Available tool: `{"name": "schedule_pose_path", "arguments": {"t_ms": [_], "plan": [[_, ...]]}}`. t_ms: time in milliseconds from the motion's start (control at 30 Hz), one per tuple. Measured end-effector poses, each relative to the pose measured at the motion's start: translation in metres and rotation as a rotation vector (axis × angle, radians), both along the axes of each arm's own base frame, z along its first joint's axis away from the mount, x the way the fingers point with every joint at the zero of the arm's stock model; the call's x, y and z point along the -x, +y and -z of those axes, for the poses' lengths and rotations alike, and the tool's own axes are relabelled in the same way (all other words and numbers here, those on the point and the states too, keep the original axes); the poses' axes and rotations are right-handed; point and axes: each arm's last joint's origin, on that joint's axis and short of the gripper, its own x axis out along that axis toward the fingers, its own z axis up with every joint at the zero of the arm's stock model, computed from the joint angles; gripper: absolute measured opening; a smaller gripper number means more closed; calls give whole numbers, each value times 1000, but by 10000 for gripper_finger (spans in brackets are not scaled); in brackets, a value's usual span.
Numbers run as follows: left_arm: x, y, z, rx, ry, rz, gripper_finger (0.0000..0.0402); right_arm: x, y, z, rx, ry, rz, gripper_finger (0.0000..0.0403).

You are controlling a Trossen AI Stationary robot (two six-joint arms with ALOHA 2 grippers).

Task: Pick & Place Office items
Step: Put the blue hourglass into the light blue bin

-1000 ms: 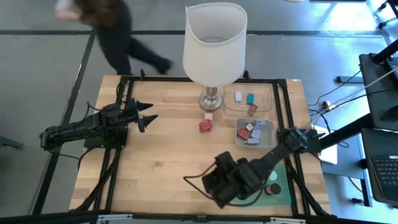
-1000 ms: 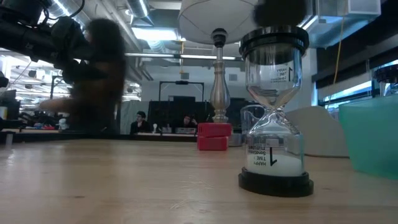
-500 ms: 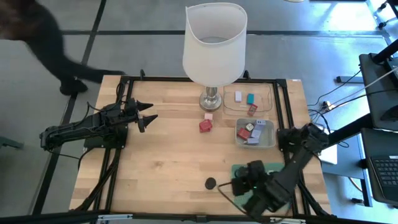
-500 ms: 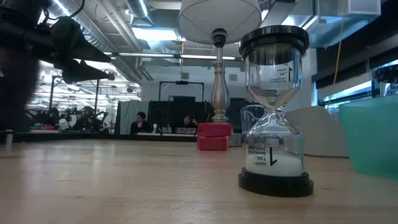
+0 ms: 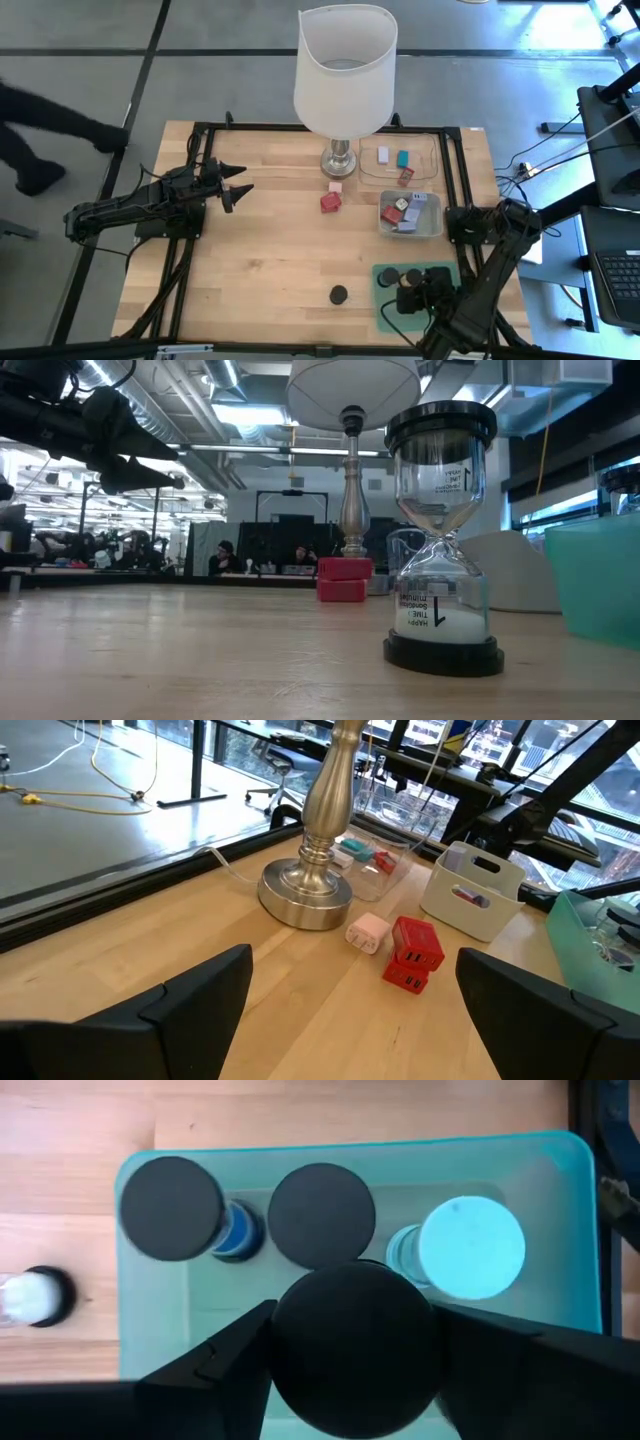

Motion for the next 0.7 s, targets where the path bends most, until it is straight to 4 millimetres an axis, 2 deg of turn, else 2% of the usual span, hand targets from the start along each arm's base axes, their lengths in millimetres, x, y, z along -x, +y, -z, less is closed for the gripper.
{"name": "schedule_pose_path", "arguments": {"t_ms": [167, 400, 700], "plan": [[0, 0, 0, 0, 0, 0, 347, 3, 1, 9, 8, 15, -39, 214], [0, 0, 0, 0, 0, 0, 347, 2, 3, 24, -16, -3, -74, 236], [0, 0, 0, 0, 0, 0, 347, 1, 5, 34, -48, -3, -114, 214]]}}
